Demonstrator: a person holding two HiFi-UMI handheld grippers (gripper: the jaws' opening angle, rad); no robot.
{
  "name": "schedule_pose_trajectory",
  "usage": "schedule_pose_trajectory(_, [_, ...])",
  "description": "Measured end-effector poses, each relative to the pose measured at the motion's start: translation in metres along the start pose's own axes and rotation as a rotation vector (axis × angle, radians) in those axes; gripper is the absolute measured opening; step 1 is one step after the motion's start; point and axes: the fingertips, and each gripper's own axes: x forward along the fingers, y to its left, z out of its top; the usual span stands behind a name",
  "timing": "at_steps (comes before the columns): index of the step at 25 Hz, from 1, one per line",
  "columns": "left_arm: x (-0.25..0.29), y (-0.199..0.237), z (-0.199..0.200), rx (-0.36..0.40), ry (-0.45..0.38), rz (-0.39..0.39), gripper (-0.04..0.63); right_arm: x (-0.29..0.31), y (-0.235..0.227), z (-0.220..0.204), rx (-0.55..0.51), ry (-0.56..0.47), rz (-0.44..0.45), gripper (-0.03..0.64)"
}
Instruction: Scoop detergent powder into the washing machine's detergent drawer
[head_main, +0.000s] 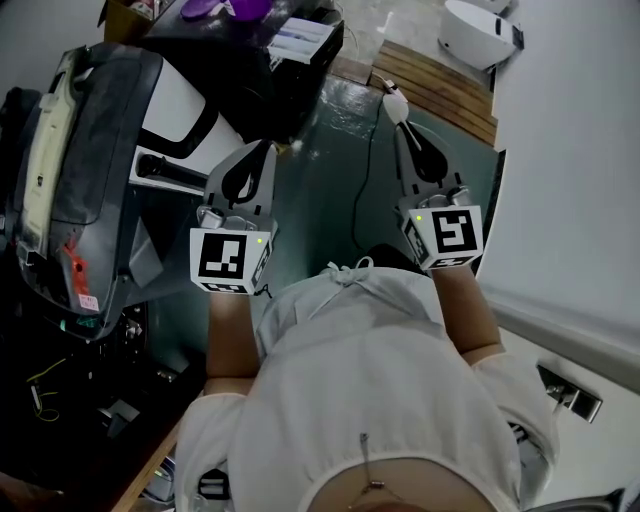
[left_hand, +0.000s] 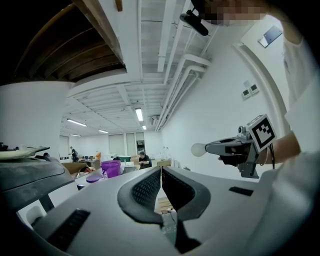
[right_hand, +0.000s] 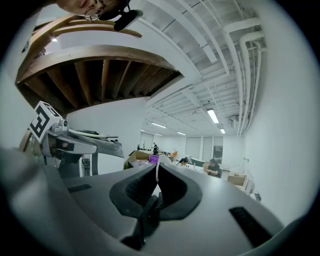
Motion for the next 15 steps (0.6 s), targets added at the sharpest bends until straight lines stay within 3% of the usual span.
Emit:
schedule_pose_trajectory(8, [0.045,0.009,-0.013,-0.014,0.019,0.070,0.026,0.041,-0.046,-0.015,-0.006,0.003,0.031,0.008])
schedule_pose_trajectory(15, [0.127,0.014,-0.008,-0.009,0.041,0.250,0.026,0.124,-0.120,-0.032,0.003,-0.010,0.189,0.008])
